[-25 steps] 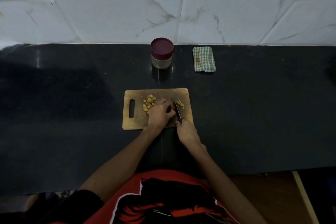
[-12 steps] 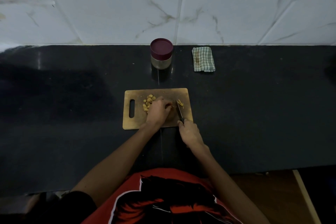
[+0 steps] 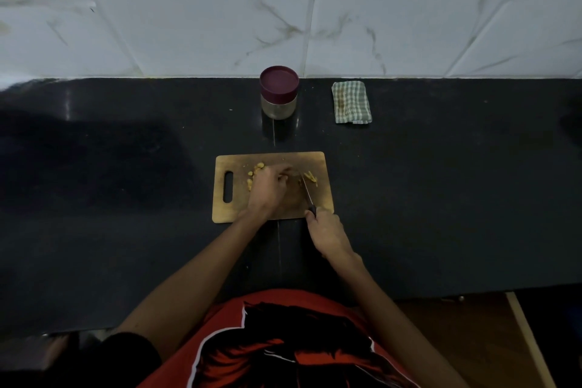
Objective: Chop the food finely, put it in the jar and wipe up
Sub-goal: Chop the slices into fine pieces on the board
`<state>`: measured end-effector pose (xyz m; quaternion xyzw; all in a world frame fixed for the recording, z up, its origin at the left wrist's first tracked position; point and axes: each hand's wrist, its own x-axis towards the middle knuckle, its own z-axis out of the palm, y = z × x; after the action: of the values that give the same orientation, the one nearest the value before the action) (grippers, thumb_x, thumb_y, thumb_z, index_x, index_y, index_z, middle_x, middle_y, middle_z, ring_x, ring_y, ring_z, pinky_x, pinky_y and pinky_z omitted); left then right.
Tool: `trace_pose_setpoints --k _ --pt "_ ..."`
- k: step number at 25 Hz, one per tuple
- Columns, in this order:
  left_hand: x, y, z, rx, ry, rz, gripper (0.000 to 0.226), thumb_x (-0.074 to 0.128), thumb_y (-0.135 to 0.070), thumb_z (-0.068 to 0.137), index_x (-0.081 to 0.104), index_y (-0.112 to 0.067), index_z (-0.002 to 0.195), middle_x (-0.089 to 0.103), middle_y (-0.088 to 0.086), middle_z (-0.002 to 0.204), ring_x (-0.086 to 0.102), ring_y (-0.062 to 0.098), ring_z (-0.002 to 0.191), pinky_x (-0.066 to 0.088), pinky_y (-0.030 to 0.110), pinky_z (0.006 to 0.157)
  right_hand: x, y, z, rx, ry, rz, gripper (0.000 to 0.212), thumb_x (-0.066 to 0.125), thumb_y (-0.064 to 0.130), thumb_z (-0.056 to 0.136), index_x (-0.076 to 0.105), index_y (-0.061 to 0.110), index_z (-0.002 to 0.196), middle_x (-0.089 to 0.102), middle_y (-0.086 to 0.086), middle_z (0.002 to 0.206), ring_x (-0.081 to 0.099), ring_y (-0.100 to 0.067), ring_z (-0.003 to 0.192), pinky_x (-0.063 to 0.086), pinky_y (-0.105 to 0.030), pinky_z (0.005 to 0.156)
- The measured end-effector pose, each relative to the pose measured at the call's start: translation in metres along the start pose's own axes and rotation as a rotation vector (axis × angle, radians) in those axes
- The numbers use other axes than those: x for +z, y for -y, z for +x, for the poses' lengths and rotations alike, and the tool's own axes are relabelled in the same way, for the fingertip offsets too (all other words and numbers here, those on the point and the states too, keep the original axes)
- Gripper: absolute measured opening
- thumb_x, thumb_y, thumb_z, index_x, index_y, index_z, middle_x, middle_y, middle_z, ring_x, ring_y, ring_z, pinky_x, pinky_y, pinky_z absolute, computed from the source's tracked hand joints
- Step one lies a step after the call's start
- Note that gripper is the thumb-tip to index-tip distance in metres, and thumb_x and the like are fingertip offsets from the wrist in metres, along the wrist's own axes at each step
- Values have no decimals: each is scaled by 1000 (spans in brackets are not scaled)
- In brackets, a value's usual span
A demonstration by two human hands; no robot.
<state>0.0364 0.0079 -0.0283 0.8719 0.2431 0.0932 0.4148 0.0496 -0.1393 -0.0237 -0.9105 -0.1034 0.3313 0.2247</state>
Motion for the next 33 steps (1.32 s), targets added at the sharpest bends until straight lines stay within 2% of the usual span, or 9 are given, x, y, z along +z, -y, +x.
trace_pose_setpoints --k 3,9,12,15,18,24,28,33 --pt "-1 1 -2 -3 14 25 30 52 0 91 64 -9 117 67 5 115 61 11 105 39 8 83 -2 2 1 -2 -1 -47 35 38 34 104 57 8 117 61 -13 112 61 -29 100 51 -49 89" --pt "1 -1 -10 28 35 21 30 50 -2 92 63 -10 118 66 4 116 59 6 101 43 10 83 -19 -5 4 32 -50 -28 41 35 44 104 57 13 117 64 -10 104 64 -27 98 53 -48 88" --pt "4 -2 -11 55 24 15 34 50 -1 91 61 -13 121 62 5 121 58 12 109 47 19 91 -23 -5 -3 5 -96 -85 43 30 46 105 56 15 117 65 -8 106 63 -27 102 49 -42 85" --pt "8 -5 -11 127 33 97 45 48 5 87 59 -16 124 49 9 131 48 19 120 43 28 100 -25 -7 -7 -28 -144 -141 38 36 45 104 55 17 122 66 -8 110 63 -27 106 49 -40 85" --pt "10 -7 -8 216 80 238 43 48 3 88 60 -19 123 40 11 139 39 25 126 39 39 106 -25 -9 -8 -32 -161 -146 34 42 44 102 55 19 121 66 -5 107 65 -24 102 51 -39 82" --pt "14 -13 4 225 233 471 50 52 0 86 56 -26 129 26 10 149 29 29 133 35 45 108 -25 -12 -10 -55 -174 -134 29 45 43 101 55 19 116 66 -4 102 66 -23 96 54 -43 83" --pt "0 -2 11 188 121 306 45 56 2 85 60 -20 124 42 9 138 38 25 127 37 35 106 -24 -16 -5 -20 -147 -65 34 41 45 102 58 17 109 65 -5 99 65 -23 94 54 -44 83" --pt "-37 24 -1 38 -69 36 40 52 10 83 67 -12 113 64 3 118 58 13 110 47 25 96 -15 -13 0 -63 -84 106 41 35 42 105 61 11 102 66 -10 90 66 -26 84 55 -48 80"
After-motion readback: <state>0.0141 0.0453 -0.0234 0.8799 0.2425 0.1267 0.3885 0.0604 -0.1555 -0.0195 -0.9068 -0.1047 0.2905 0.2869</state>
